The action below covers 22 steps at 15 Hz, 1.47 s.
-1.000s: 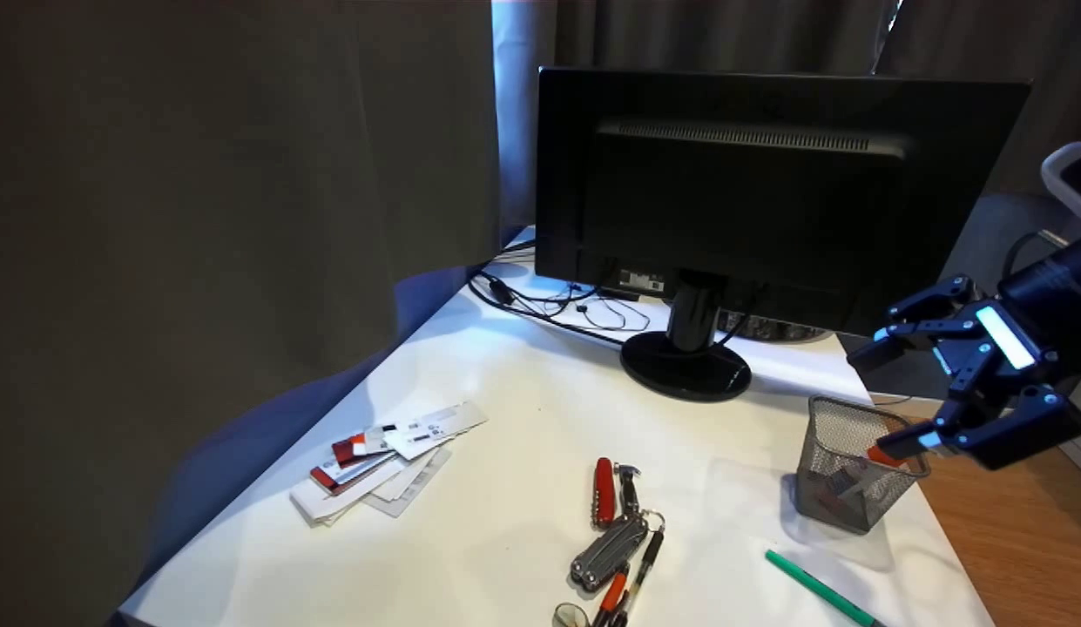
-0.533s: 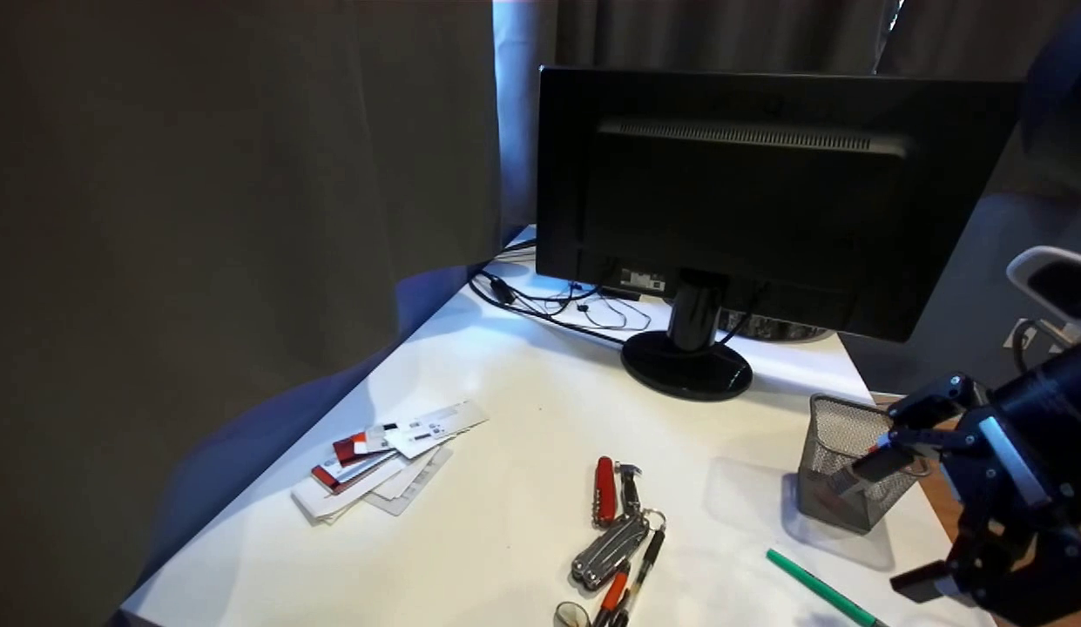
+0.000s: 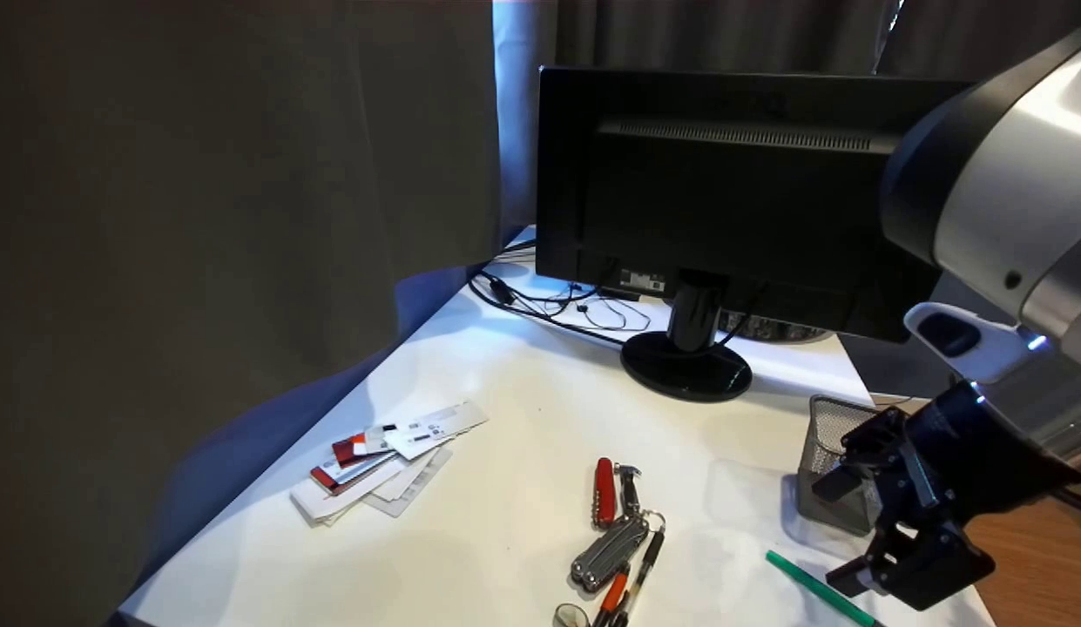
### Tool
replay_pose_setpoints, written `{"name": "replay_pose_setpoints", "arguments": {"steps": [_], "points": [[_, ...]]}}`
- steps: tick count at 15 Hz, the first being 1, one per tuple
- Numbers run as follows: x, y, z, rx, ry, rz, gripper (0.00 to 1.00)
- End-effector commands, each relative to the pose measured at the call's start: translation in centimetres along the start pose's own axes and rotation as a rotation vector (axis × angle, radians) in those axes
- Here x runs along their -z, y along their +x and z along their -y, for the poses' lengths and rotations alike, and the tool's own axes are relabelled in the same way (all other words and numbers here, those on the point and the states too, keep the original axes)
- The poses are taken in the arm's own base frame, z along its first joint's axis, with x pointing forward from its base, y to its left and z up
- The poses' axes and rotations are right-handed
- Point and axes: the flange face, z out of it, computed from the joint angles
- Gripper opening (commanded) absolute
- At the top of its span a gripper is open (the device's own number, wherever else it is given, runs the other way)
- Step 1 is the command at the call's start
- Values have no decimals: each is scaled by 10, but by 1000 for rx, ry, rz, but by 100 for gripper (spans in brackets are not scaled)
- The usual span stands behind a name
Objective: Pick up the glue stick, then place it in the bin
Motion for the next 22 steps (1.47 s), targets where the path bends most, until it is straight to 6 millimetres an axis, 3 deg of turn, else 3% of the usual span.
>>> {"name": "replay_pose_setpoints", "arguments": {"steps": [1, 12, 15, 17, 18, 20, 21, 22], "points": [[-16, 9, -8, -44, 27, -4, 100], [-44, 7, -14, -120, 31, 69, 100], [-51, 7, -17, -135, 48, 60, 93], [-55, 4, -19, -141, 51, 65, 79], [-57, 3, -20, -143, 52, 68, 79], [-60, -1, -22, -146, 52, 75, 67], [-60, -2, -23, -152, 56, 72, 45], [-60, -2, -24, -157, 57, 71, 43]]}}
